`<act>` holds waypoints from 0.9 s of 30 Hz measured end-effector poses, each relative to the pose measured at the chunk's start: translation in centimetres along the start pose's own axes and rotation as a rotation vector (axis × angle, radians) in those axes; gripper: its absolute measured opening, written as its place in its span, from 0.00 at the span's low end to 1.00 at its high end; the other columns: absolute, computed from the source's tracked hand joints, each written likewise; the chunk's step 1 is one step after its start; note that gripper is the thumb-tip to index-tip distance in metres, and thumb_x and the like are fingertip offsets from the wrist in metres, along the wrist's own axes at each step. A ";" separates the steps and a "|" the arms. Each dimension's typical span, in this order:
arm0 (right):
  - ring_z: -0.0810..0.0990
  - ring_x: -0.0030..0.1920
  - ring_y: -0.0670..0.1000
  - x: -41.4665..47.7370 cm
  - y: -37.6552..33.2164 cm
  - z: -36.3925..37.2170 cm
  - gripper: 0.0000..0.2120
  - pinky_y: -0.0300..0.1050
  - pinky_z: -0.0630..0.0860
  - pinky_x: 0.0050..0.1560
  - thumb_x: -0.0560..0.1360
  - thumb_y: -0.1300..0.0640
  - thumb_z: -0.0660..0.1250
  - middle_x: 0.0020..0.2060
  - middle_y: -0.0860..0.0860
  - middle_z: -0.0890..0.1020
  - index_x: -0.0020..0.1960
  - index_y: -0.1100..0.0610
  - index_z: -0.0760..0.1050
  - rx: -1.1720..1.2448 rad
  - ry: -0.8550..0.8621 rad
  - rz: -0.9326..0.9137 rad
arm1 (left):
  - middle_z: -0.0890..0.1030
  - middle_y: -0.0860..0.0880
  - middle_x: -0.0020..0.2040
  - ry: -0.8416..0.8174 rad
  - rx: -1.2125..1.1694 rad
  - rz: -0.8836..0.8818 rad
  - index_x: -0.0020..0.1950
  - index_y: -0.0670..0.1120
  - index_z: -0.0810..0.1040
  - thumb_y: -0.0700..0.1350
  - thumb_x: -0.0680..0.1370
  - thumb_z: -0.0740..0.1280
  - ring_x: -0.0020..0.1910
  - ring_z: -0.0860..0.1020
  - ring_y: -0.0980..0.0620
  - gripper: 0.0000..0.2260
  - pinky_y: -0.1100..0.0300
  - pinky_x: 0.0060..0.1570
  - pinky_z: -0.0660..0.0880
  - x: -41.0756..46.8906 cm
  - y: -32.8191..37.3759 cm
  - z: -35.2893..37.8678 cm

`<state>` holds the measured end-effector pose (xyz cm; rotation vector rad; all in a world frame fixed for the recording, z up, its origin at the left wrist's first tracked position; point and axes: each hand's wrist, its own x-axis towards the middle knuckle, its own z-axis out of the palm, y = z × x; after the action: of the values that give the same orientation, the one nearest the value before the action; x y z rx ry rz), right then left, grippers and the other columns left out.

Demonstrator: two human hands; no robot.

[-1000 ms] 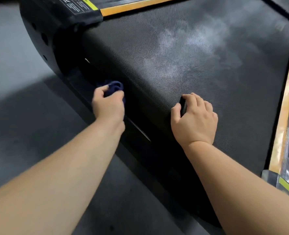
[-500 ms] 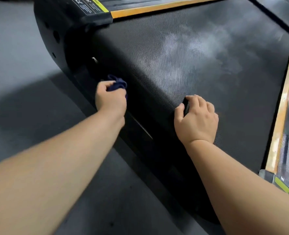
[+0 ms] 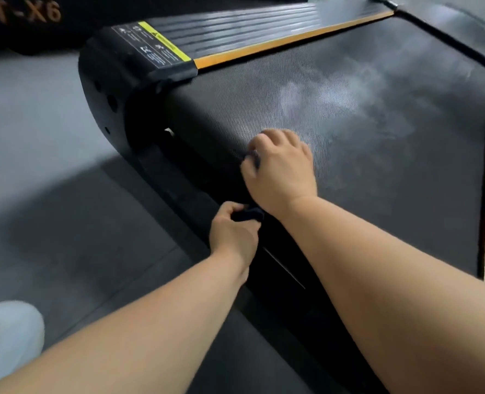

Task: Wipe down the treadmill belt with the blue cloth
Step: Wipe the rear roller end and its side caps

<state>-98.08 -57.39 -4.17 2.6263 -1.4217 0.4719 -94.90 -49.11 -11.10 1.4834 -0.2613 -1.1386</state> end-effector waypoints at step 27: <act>0.52 0.76 0.45 3.9 -1.6 2.7 0.25 0.47 0.47 0.76 0.78 0.52 0.54 0.75 0.43 0.58 0.74 0.45 0.59 0.112 -0.213 -0.054 | 0.77 0.46 0.49 0.189 -0.411 -0.046 0.52 0.48 0.73 0.33 0.75 0.60 0.48 0.76 0.46 0.13 0.51 0.47 0.77 16.6 10.1 -7.4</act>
<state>-94.17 -60.28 -5.34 2.8711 -1.4142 0.2809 -76.75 -59.19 -11.76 1.2224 0.1331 -1.0072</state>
